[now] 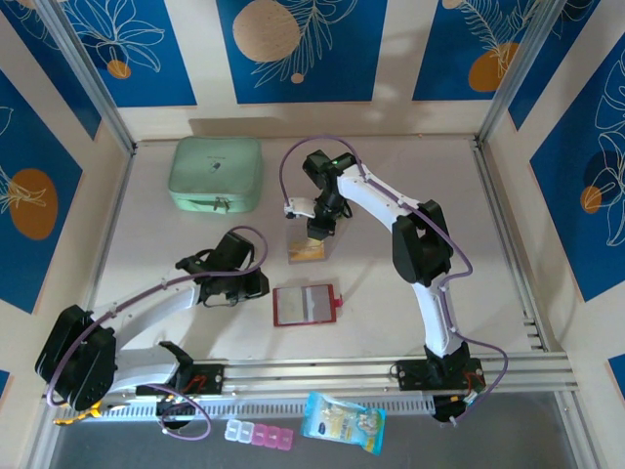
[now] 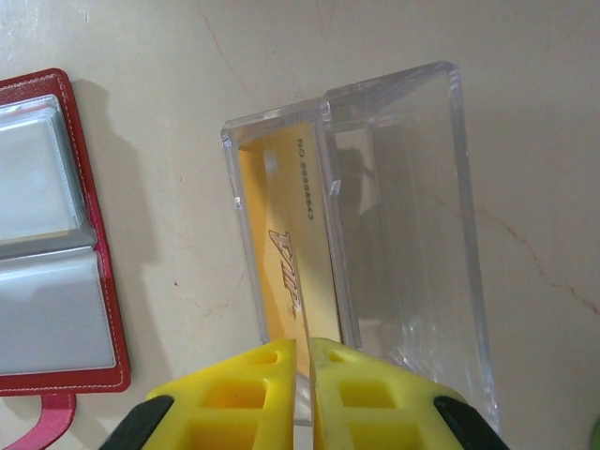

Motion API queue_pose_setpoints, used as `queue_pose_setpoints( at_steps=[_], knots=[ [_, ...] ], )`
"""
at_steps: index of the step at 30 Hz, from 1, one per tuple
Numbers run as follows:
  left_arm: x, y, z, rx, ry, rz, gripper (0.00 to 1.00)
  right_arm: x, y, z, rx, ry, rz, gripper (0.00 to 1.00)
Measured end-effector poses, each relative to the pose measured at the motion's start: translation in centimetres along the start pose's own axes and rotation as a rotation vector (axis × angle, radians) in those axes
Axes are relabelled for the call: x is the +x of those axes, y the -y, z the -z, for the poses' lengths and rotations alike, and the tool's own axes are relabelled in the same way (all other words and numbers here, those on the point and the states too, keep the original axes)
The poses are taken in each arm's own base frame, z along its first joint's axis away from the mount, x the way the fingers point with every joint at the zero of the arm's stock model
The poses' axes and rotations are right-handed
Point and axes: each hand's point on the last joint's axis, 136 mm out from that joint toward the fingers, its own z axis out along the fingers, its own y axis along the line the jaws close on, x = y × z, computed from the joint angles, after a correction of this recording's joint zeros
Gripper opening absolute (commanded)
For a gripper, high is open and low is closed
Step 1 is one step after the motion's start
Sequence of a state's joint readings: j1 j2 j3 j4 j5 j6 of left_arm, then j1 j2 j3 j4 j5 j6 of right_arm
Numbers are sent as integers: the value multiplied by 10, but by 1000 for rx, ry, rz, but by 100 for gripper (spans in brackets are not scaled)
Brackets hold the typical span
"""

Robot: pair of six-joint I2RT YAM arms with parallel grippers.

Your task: Take the credit cards out of the card holder

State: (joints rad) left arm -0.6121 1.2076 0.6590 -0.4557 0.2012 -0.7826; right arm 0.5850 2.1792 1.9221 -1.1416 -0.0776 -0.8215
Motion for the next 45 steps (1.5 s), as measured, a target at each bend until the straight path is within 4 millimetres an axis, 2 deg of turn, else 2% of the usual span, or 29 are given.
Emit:
queue_pose_setpoints(
  at_steps=[5,11,18,23,35,45],
  knots=[
    [-1,3,-1,19,5,0,17,1,-1,1,2,1,-25,13],
    [3,1,-6,35,-4,13,17,3,-13,11,15,30,-88,13],
    [1,3,-9,57,10,20,16,-3,-24,22,34,134,-234,12],
    [-2,7,-11,75,22,27,16,-3,-34,16,22,188,-383,12],
    [-5,12,-16,100,25,29,16,-1,-76,-7,33,259,-820,13],
    [6,5,-25,108,-11,57,14,-12,-119,-24,-32,255,-1103,13]
  ],
)
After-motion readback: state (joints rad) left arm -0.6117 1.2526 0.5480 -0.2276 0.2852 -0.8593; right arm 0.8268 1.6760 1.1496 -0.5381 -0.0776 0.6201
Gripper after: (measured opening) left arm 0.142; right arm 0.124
